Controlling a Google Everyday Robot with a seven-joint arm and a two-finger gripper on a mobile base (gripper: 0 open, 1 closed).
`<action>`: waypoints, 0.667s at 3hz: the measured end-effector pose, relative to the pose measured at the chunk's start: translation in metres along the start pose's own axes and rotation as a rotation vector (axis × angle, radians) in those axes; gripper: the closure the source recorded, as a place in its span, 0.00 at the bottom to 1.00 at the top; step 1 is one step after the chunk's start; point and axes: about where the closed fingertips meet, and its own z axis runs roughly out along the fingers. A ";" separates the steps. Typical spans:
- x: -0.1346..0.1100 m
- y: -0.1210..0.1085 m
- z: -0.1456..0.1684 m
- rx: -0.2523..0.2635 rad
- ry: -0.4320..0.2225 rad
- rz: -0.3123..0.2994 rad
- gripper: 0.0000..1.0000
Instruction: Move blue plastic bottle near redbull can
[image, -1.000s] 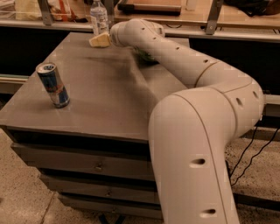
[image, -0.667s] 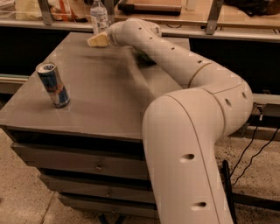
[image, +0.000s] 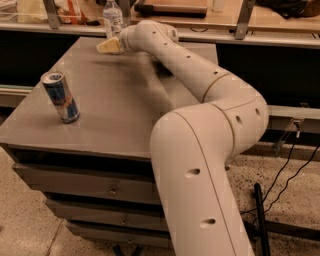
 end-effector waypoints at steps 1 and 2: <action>0.004 -0.001 0.012 -0.002 0.007 0.020 0.16; 0.006 0.001 0.022 -0.025 0.013 0.022 0.47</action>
Offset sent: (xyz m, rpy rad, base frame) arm 0.0300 0.0158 -0.0100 0.0198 0.0316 0.0366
